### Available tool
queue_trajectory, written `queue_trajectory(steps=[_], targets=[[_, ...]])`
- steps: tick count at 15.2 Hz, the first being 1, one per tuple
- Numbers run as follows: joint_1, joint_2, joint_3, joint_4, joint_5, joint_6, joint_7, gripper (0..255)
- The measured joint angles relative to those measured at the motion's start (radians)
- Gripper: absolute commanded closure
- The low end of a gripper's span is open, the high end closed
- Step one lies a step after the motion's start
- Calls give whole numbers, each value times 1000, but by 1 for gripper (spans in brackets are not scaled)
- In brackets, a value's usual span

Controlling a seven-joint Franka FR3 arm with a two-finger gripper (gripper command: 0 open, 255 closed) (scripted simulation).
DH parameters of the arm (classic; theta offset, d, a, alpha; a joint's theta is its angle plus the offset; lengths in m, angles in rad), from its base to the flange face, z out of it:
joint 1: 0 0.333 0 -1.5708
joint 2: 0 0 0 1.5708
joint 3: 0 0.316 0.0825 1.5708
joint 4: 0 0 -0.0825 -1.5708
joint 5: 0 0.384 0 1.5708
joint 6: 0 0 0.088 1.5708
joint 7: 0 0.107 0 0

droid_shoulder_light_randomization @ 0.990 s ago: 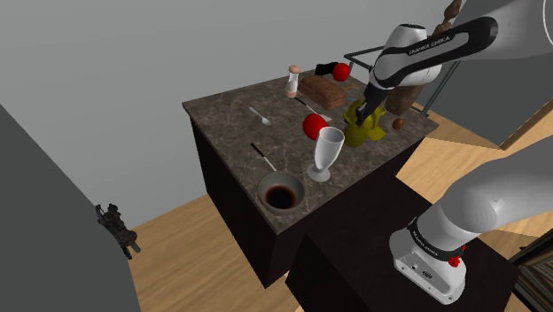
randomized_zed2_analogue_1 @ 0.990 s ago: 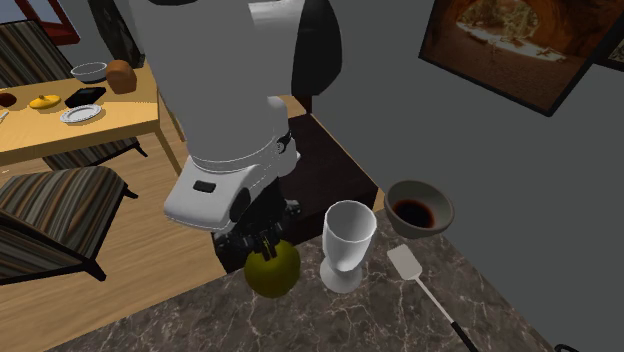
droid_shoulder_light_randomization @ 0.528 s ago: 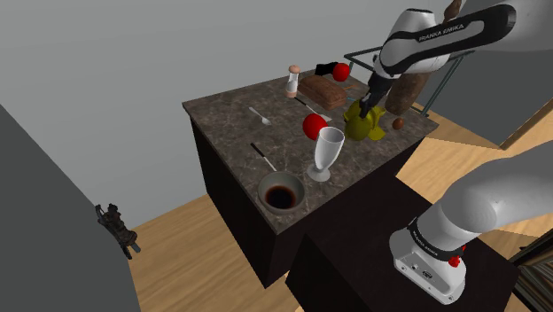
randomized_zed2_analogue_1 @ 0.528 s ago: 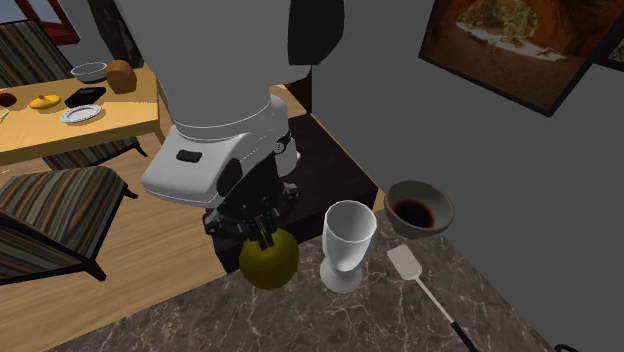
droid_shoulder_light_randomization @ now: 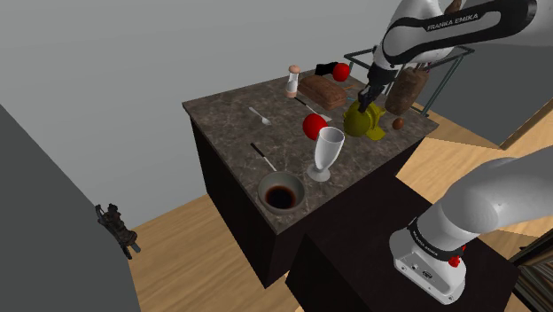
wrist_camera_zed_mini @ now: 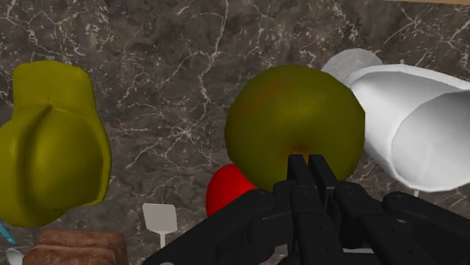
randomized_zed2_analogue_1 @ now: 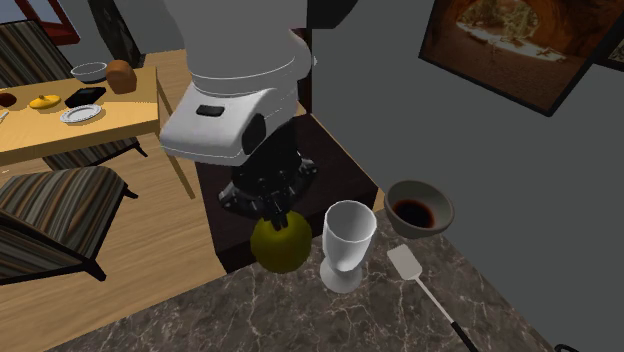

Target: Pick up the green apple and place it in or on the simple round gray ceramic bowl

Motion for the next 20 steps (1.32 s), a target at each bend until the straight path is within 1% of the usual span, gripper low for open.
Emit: queue_trajectory(steps=[2, 8, 14, 20], targets=[[17, -46, 37, -23, 7, -22, 49, 255], [82, -106, 154, -41, 52, -63, 199, 255], [151, -119, 273, -20, 105, -93, 351, 255], [211, -94, 388, 56, 149, -135, 500, 255]])
